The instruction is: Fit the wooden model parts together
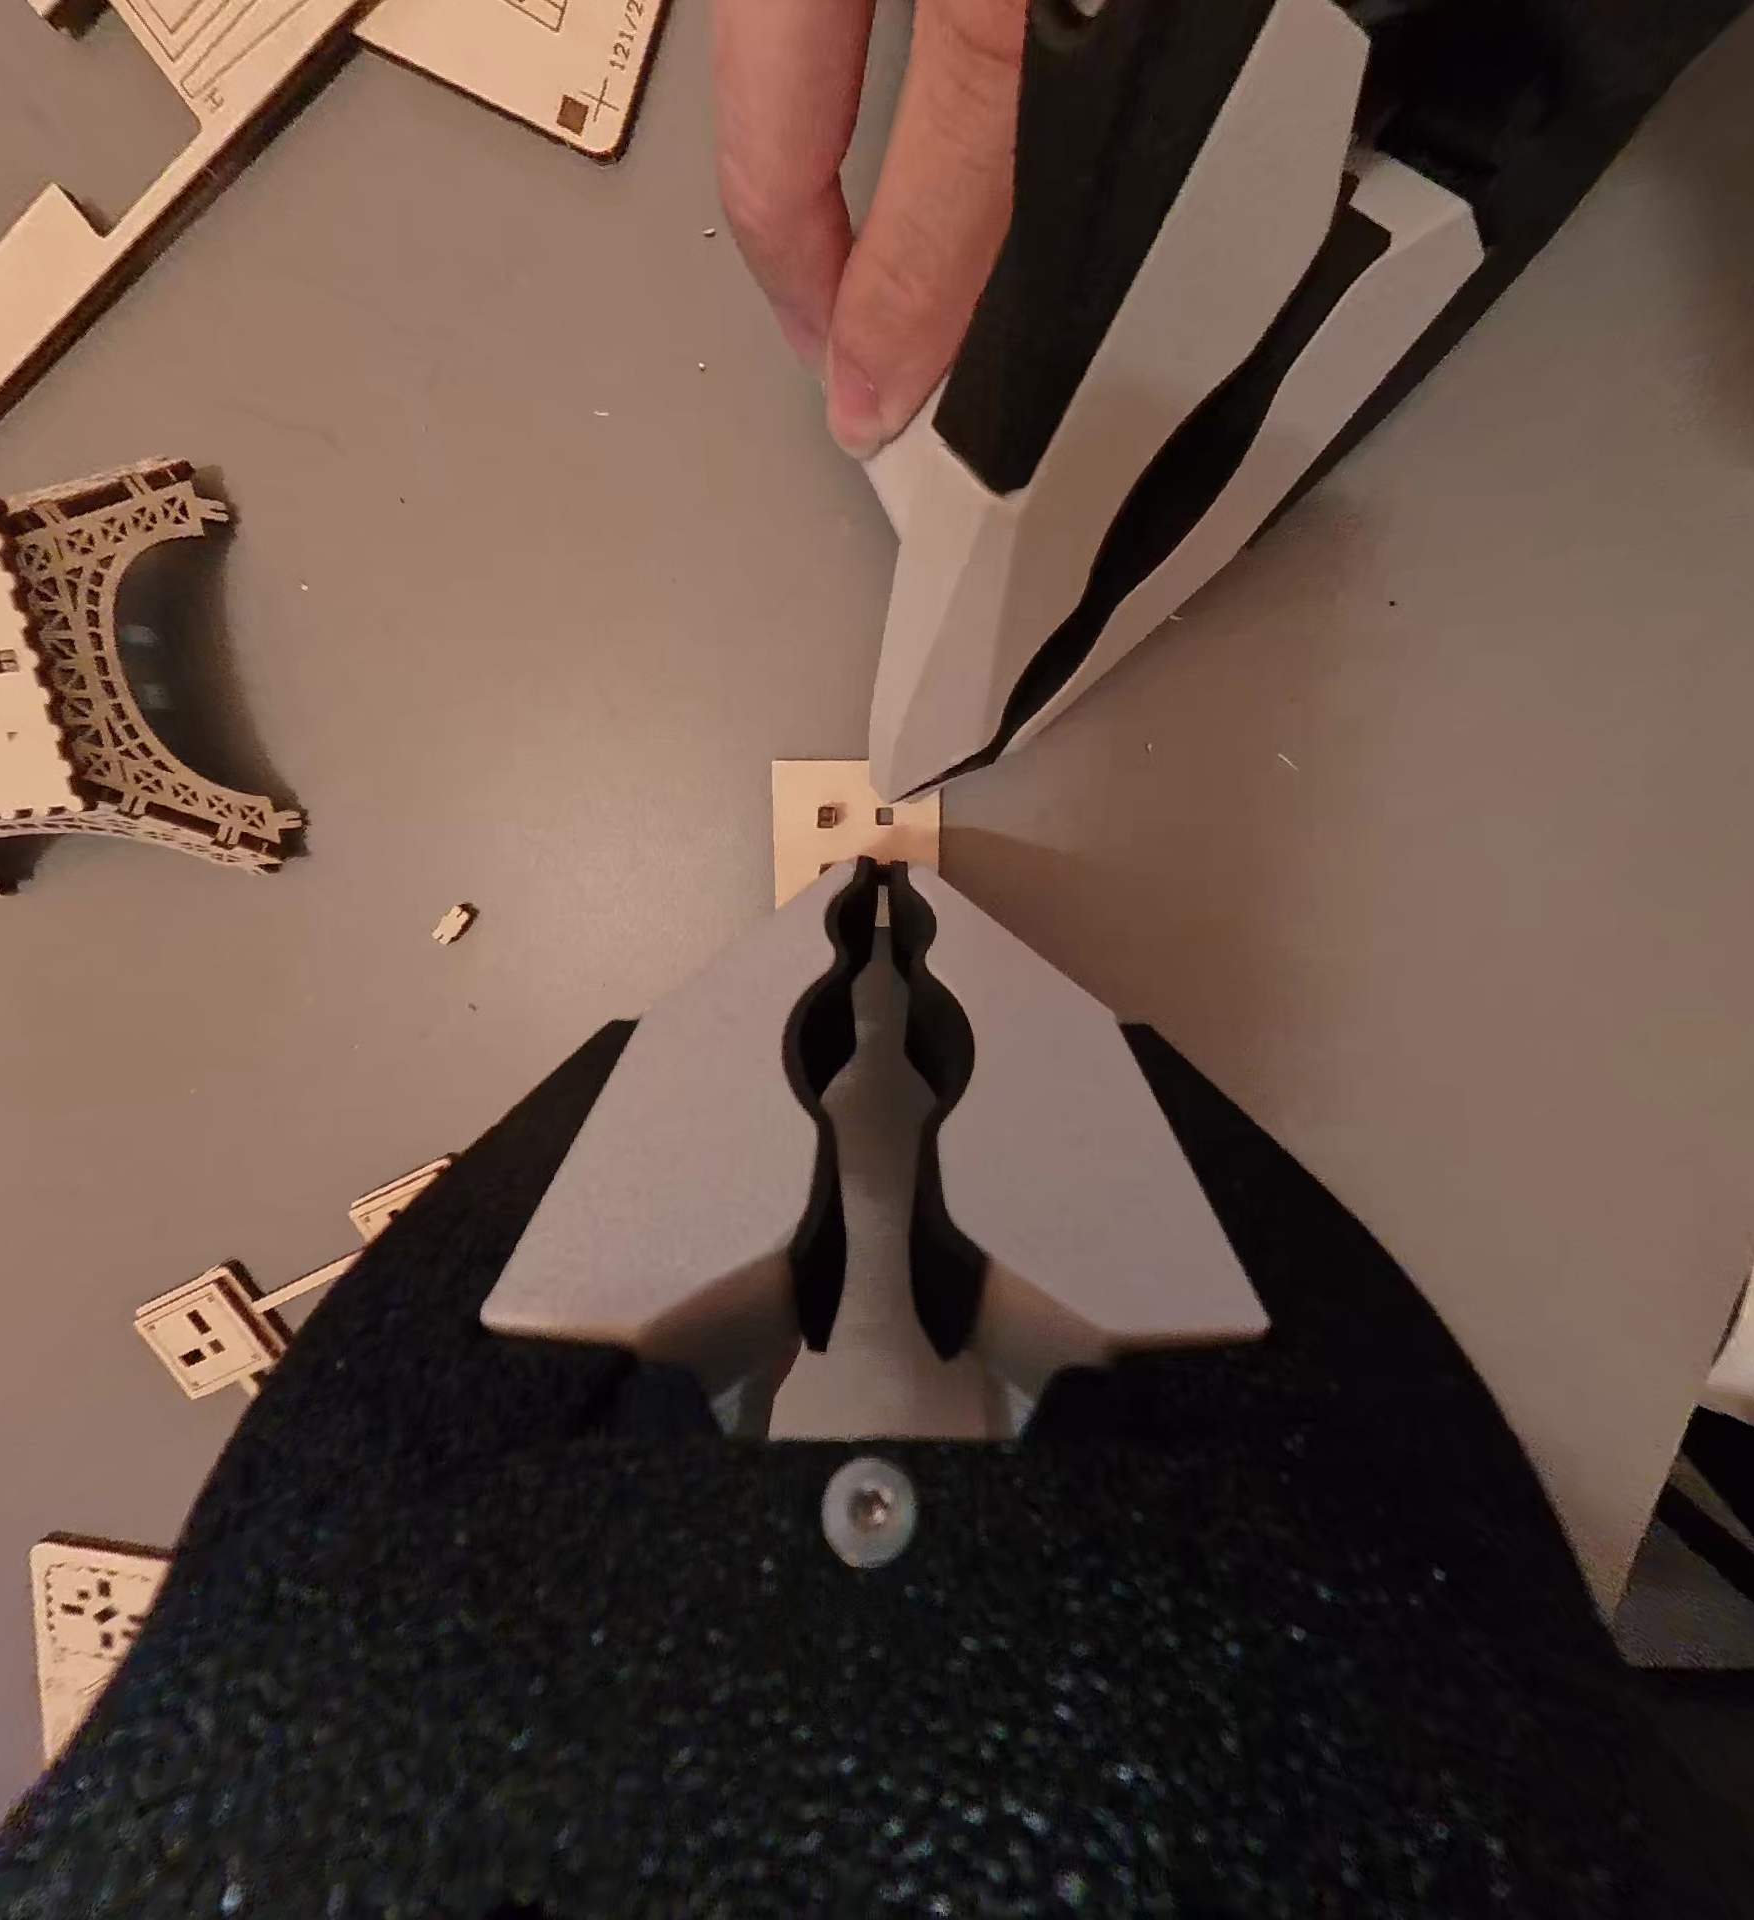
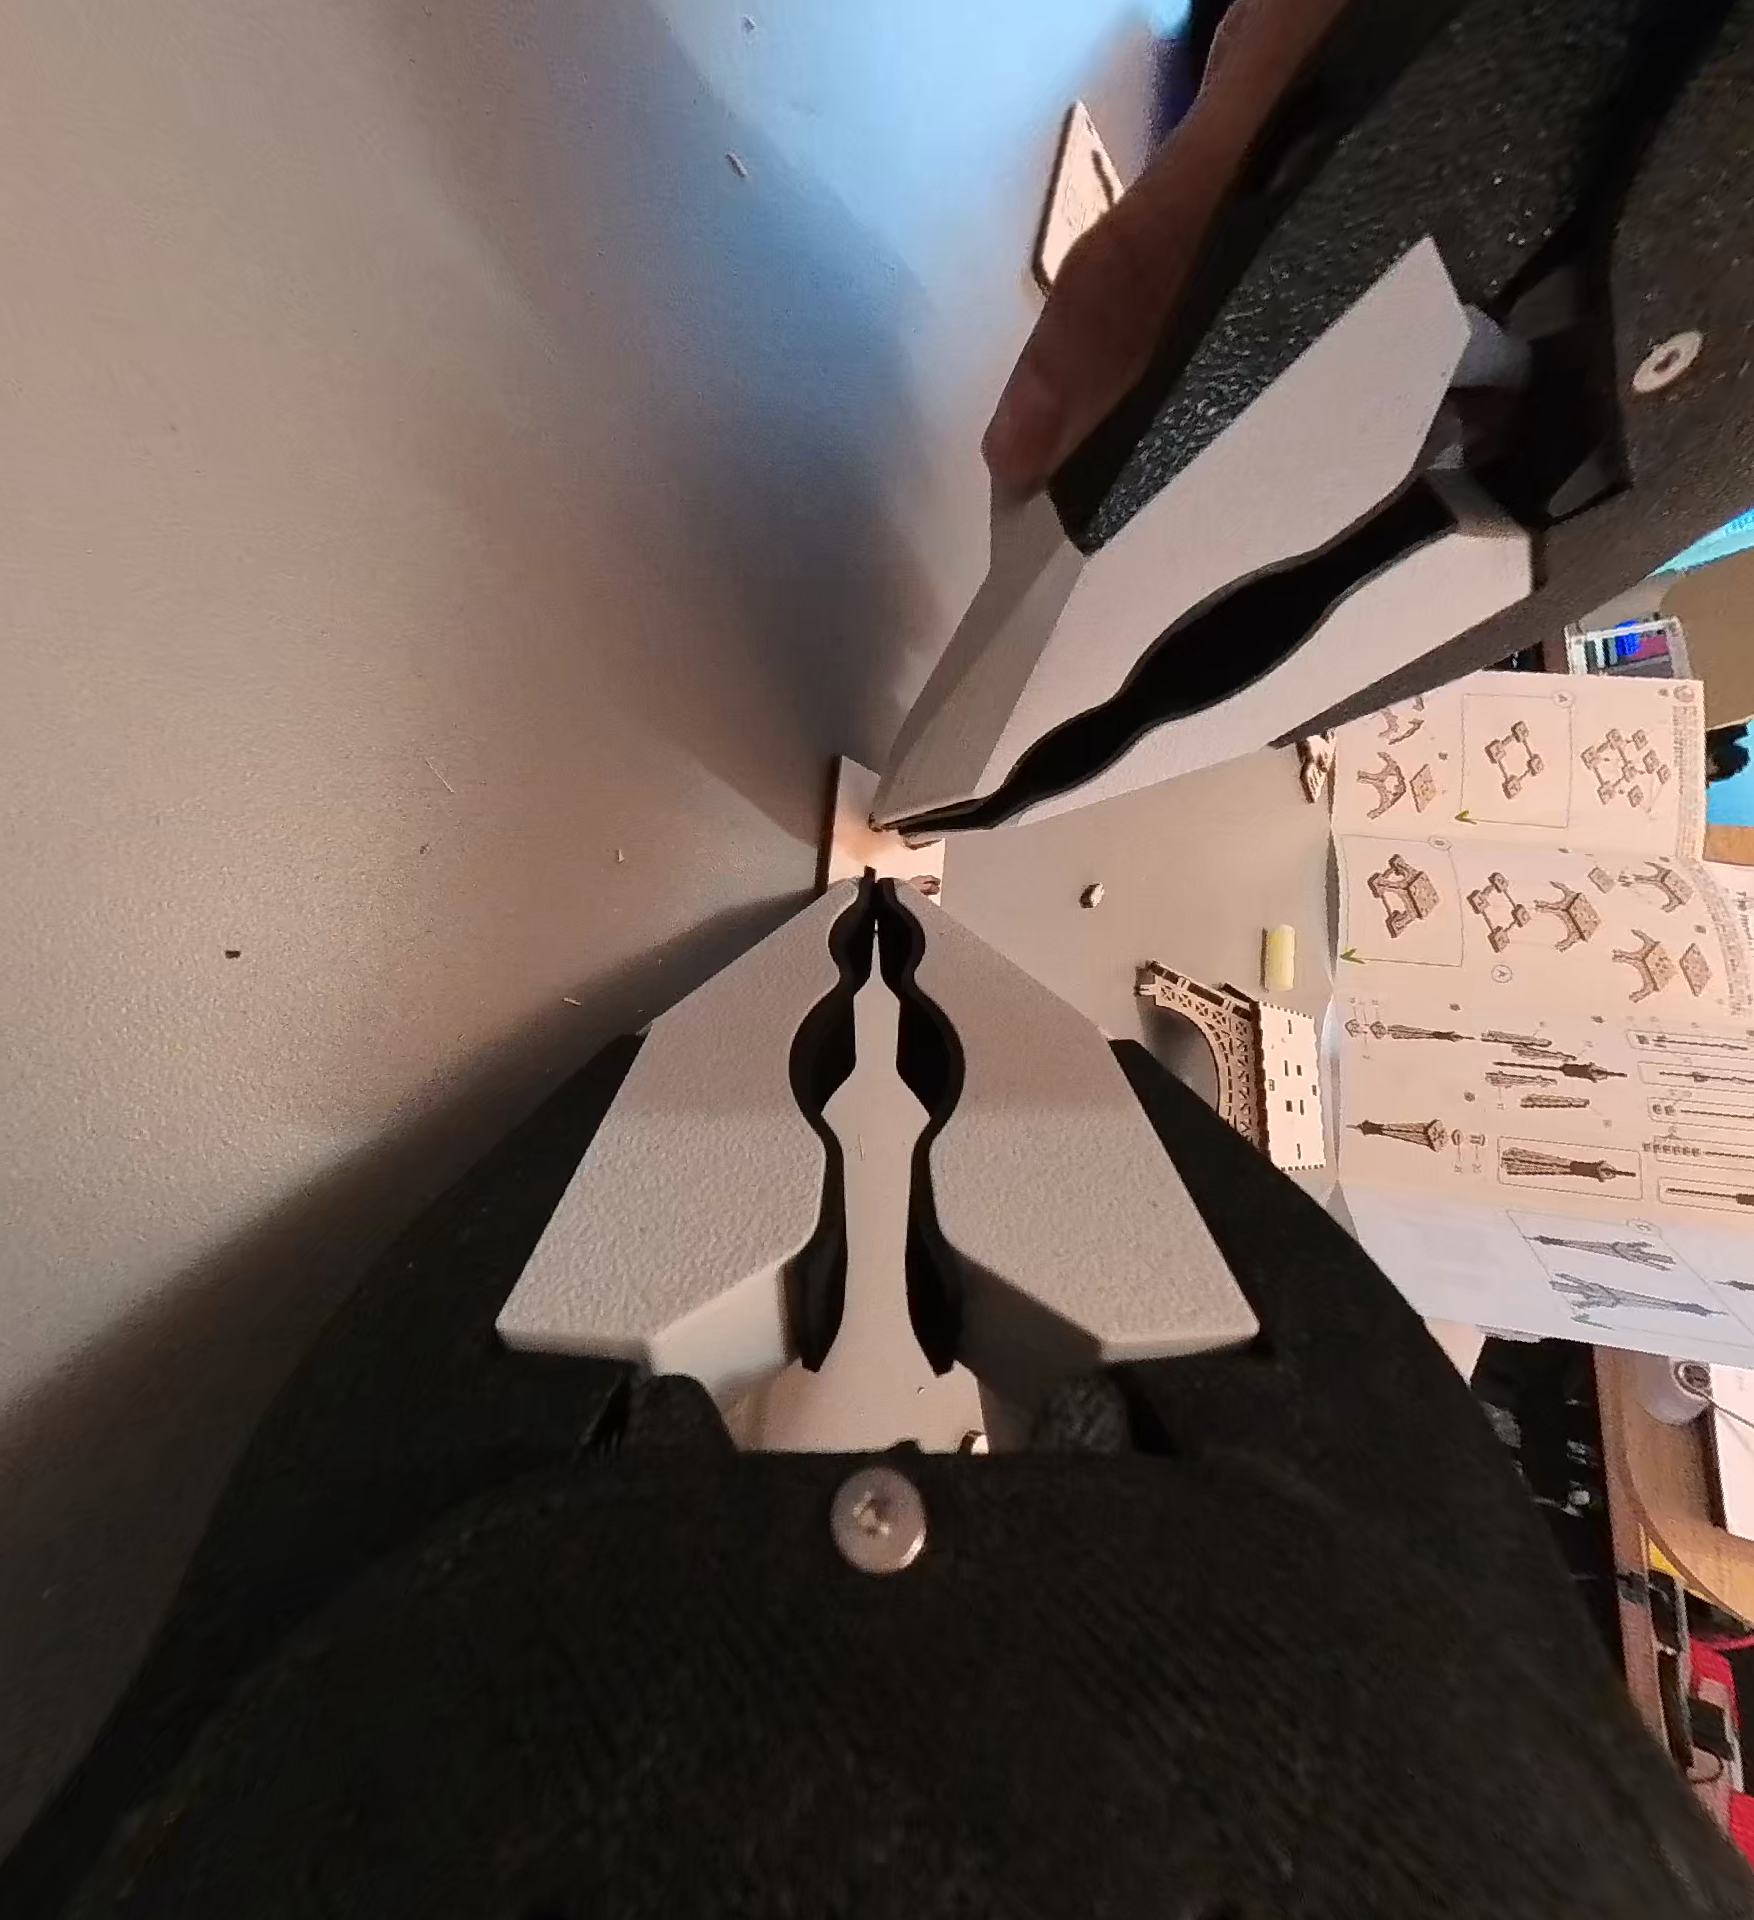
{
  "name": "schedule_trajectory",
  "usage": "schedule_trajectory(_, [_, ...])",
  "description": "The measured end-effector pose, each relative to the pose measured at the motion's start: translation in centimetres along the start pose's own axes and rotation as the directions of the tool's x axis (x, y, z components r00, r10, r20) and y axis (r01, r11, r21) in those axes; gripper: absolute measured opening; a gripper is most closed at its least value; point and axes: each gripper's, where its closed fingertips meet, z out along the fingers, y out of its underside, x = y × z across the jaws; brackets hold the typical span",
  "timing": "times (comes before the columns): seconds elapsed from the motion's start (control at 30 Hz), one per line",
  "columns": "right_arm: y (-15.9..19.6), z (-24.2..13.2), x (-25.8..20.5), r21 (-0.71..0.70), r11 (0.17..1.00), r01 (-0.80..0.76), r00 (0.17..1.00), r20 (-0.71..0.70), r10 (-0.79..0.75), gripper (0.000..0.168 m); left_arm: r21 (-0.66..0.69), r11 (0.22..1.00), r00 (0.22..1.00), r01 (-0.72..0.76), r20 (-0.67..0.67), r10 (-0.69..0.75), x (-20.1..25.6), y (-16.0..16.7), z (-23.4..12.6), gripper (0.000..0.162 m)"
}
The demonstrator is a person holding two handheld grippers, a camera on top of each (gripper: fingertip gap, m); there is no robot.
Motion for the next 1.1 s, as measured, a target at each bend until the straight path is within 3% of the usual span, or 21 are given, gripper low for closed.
schedule_trajectory(1.1, [0.12, -0.24, -0.15, -0.004, 1.000, 0.008, 1.000, 0.002, -0.008, 0.000, 0.072, 0.997, 0.999, 0.020, 0.025, -0.022, -0.03, 0.01, 0.09, 0.001])
